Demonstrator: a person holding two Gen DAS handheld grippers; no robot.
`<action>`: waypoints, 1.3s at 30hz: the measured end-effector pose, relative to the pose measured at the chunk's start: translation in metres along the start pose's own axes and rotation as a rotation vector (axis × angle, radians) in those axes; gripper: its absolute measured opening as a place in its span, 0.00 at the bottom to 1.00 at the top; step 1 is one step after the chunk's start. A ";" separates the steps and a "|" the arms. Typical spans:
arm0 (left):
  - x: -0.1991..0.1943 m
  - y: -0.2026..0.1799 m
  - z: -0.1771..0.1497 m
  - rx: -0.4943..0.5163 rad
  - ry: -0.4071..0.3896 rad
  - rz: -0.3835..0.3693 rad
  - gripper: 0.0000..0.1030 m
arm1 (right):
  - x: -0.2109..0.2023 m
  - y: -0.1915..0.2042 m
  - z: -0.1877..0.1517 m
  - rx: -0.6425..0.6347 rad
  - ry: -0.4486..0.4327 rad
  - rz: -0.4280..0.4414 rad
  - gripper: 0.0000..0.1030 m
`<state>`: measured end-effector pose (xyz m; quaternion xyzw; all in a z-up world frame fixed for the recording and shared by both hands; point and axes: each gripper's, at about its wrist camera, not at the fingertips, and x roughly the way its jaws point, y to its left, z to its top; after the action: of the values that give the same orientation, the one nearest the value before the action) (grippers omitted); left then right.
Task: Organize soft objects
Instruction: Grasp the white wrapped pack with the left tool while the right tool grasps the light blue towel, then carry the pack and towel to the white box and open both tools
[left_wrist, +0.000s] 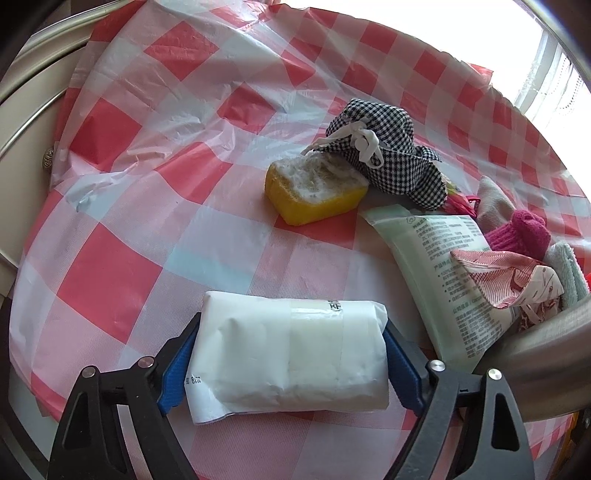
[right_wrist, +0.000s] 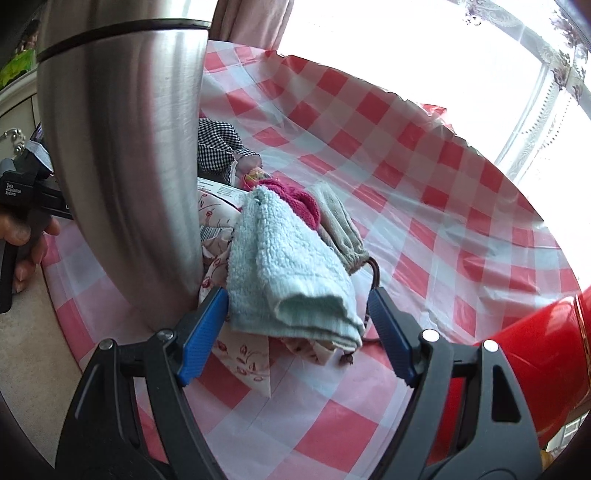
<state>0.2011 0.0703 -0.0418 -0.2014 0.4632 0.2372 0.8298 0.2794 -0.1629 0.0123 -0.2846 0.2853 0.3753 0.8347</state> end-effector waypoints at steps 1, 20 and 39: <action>0.000 0.000 0.000 0.002 -0.001 -0.001 0.85 | 0.004 -0.002 0.001 0.005 0.002 0.011 0.78; -0.006 0.003 -0.005 -0.018 -0.027 -0.026 0.83 | 0.002 -0.051 -0.008 0.334 -0.034 0.174 0.36; -0.016 0.009 -0.008 -0.043 -0.061 -0.054 0.82 | -0.035 -0.068 -0.041 0.439 -0.059 0.062 0.17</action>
<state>0.1830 0.0694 -0.0331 -0.2242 0.4271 0.2306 0.8451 0.3023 -0.2455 0.0265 -0.0762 0.3444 0.3380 0.8726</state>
